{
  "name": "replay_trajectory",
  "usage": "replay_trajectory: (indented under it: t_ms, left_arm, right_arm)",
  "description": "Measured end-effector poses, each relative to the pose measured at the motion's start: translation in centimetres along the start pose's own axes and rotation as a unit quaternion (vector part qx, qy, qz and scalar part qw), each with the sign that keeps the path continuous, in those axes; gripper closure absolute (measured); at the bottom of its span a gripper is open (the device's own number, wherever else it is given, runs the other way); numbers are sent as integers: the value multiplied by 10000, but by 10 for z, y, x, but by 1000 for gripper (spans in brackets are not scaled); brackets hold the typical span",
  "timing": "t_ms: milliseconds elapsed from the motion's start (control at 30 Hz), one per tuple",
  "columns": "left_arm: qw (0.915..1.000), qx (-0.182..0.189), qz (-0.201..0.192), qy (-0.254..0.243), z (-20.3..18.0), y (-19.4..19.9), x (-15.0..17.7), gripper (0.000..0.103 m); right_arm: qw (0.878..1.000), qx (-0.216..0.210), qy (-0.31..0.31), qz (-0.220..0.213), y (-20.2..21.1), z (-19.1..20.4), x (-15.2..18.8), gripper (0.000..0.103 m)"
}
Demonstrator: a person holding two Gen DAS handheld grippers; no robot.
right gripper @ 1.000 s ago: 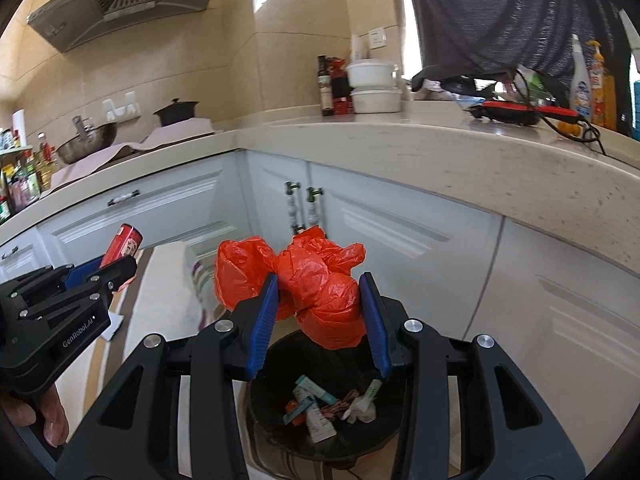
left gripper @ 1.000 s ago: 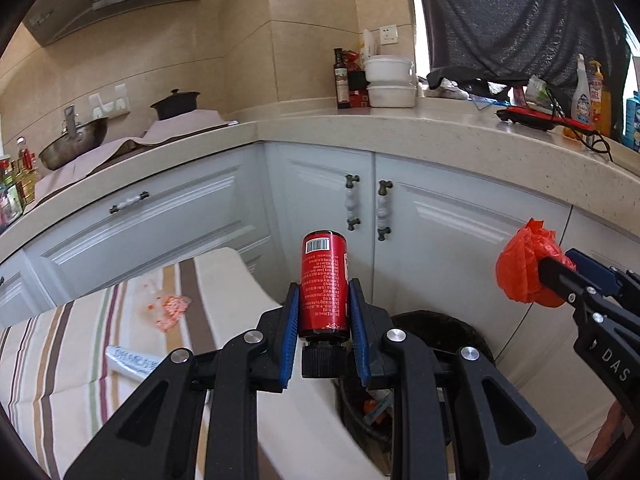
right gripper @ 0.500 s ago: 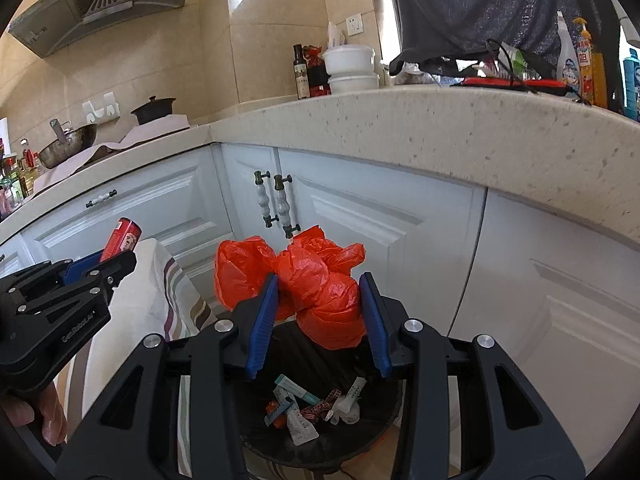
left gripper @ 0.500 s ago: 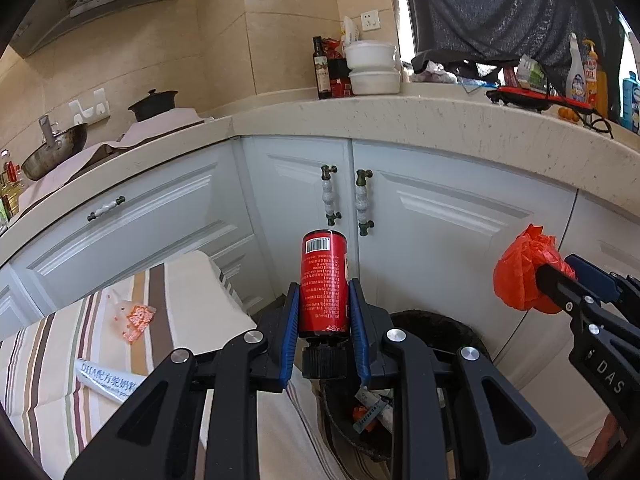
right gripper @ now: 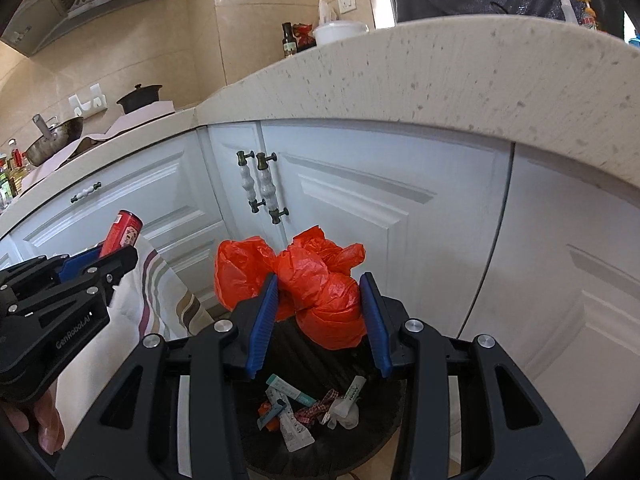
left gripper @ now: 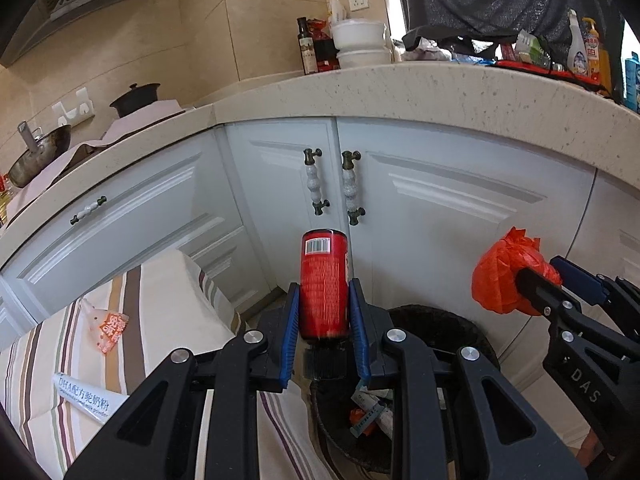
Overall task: Collect trash
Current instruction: 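Carry the red bottle and orange bag over the bin and open both tools, then move both open tools back toward the table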
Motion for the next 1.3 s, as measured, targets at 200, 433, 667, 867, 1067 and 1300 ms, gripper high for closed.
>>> replay_trajectory:
  t_ms: [200,433,667,867,1067,1300]
  left_arm:
    - [10000,-15,52,43,0,-8,1,70]
    - [9999,-13,1,105,2,-6,-1,60]
    - [9995,-78,-166,242,11,5,-5,43]
    - [9986,-178,-303,403,27,23,-7,28]
    - [9970,-481,-150,592,63,36,5,27]
    - [9907,-1015,8,910,129,57,31,26]
  right_arm:
    - [10000,29,-19,-18,-6,-1,0,56]
    - [10000,51,-50,-68,-2,-4,-3,56]
    - [9998,79,-47,-175,9,-5,-9,56]
    - [9997,63,-24,-228,20,2,-13,53]
    - [9995,-143,90,-262,27,30,-18,53]
    - [9972,-610,343,-280,32,87,-22,52]
Point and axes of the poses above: each gripper's, at about its wrist camera, not at the fingertips, and y roughly against the way its jaws point, z to its left, x to its underside, the point moved 9 cm from there along -y, roughly the way its jaws point, and after that the axes turned 2 degrees about -y, right-handed, at the moved point
